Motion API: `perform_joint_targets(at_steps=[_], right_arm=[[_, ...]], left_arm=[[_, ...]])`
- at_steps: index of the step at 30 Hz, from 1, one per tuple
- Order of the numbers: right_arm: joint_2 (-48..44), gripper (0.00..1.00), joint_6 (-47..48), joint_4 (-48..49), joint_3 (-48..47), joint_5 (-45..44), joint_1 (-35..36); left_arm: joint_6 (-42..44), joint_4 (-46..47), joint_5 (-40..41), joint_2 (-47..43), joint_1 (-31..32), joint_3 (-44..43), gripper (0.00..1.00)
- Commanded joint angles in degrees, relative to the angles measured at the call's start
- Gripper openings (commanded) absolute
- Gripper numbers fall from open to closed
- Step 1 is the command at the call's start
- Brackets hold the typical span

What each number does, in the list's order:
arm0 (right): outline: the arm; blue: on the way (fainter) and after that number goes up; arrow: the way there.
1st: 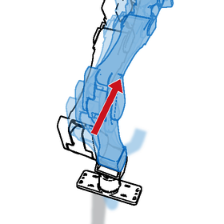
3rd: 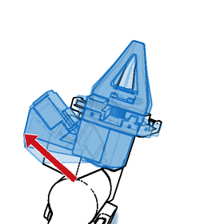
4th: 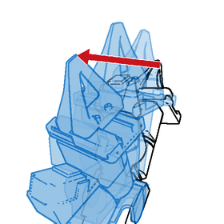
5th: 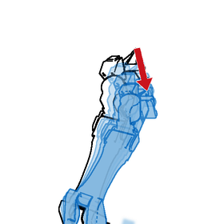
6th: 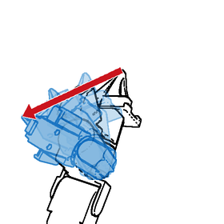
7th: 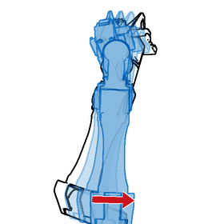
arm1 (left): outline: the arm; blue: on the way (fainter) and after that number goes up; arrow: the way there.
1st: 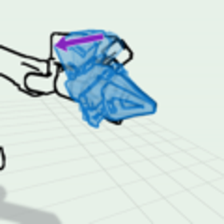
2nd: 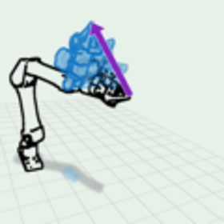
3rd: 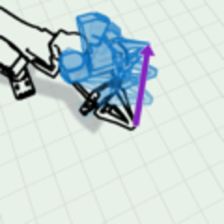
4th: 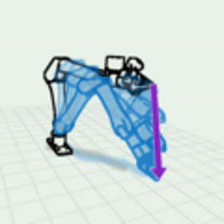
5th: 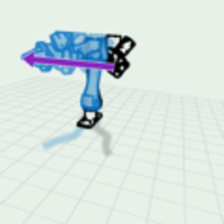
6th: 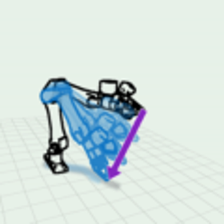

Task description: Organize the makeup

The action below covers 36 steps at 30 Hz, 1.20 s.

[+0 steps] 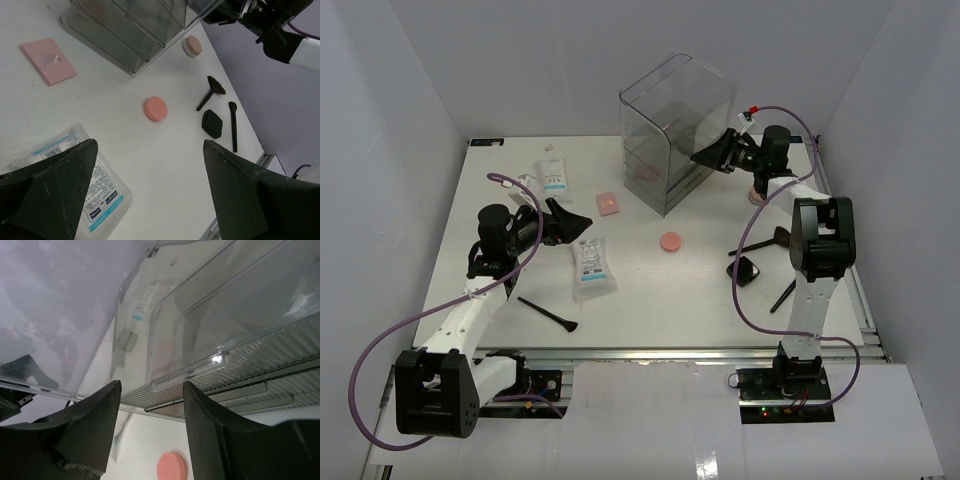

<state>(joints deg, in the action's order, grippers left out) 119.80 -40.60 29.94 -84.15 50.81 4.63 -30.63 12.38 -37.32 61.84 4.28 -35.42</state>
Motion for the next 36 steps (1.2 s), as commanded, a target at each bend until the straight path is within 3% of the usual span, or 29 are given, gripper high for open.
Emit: perform_joint_targets(at_steps=[1,14,25,36], right_arm=[[2.6,0.57,-7.3,10.7,-3.2,0.5,-0.5],[6.0,0.35,-17.6,24.3,-1.3,-3.3,-0.5],[6.7,0.12,-24.4,27.2,-0.4,-9.3,-0.3],[-1.5,0.08,-28.2,33.0,11.8,-11.5,-1.9]], left_arm=[[0.8,0.4,-0.5,-0.5,0.3,-2.1,0.98],[1.1,0.8,-0.6,-0.8,0.4,-1.9,0.98],[1.6,3.6,-1.5,-2.8,0.7,-0.5,0.98],[2.2,6.0,-2.7,-3.6,2.0,0.4,0.98]])
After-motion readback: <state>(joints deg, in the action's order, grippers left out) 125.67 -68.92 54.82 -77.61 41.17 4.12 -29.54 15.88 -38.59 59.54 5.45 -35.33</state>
